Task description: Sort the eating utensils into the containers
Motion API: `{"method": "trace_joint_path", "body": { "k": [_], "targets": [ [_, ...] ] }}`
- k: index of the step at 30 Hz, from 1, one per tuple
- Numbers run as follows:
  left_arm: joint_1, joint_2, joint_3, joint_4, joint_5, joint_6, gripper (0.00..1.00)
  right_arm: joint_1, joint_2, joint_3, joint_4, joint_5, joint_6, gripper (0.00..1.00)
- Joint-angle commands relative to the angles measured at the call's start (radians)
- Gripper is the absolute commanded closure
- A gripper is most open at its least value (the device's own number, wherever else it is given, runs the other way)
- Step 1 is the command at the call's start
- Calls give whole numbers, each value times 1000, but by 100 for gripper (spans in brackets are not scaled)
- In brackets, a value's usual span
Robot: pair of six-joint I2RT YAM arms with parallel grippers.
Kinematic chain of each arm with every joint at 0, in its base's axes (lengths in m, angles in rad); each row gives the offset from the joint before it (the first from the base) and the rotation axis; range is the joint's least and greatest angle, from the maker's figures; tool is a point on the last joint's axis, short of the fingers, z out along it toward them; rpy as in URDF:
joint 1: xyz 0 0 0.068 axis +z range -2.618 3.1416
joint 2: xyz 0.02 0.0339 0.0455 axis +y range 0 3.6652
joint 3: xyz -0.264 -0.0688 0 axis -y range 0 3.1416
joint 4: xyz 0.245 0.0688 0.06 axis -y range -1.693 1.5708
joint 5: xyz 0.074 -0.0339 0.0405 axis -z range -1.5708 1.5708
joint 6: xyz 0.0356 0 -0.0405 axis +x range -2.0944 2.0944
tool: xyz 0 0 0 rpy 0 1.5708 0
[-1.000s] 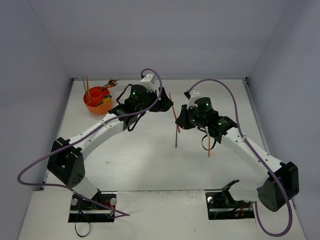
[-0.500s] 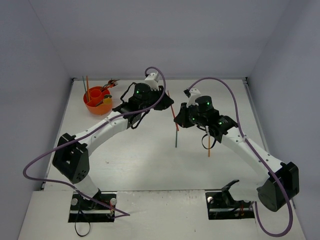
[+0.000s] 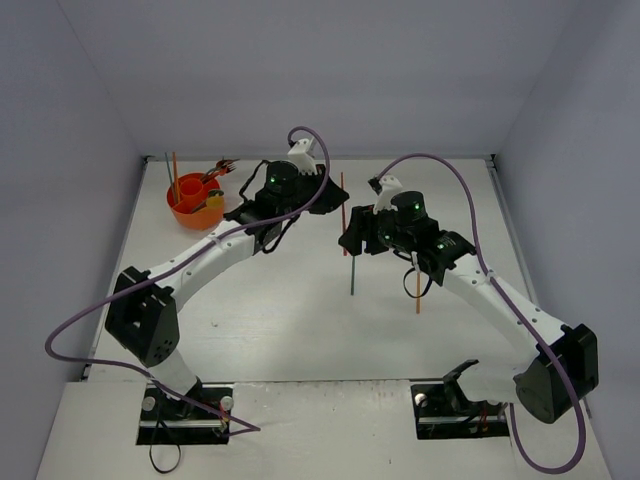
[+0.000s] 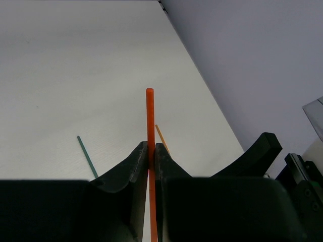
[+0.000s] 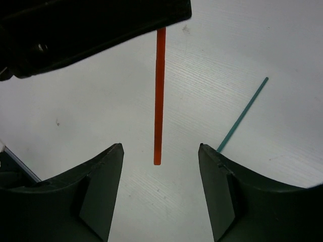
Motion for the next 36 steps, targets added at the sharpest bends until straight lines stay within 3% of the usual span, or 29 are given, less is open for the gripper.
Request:
{"method": "trace_joint_path", "body": {
  "k": [1,5,10,16,22,29,36],
  "targets": [
    [108,-81,38,88,-6,25,100,2,-30,22,59,11,-11,37],
    [256,-143,46,-12,-24,119,100,-9,-45,-4,59,48,-6,33],
    [504,-163,149,-167,-68,343,100,-32,-52,-25,40,102,1,32],
    [713,-89,205,-75,-90,527,100,-44,-40,-23,14,116,-7,32],
    [786,55,269,5,-112,607,100,-58,-34,-26,-1,130,-14,32],
    [797,169,273,77,-146,709,100,-82,-31,-36,-24,134,-32,32],
    [812,247,259,173,-164,711,100,-96,-29,-44,-36,133,-41,32]
  ]
}}
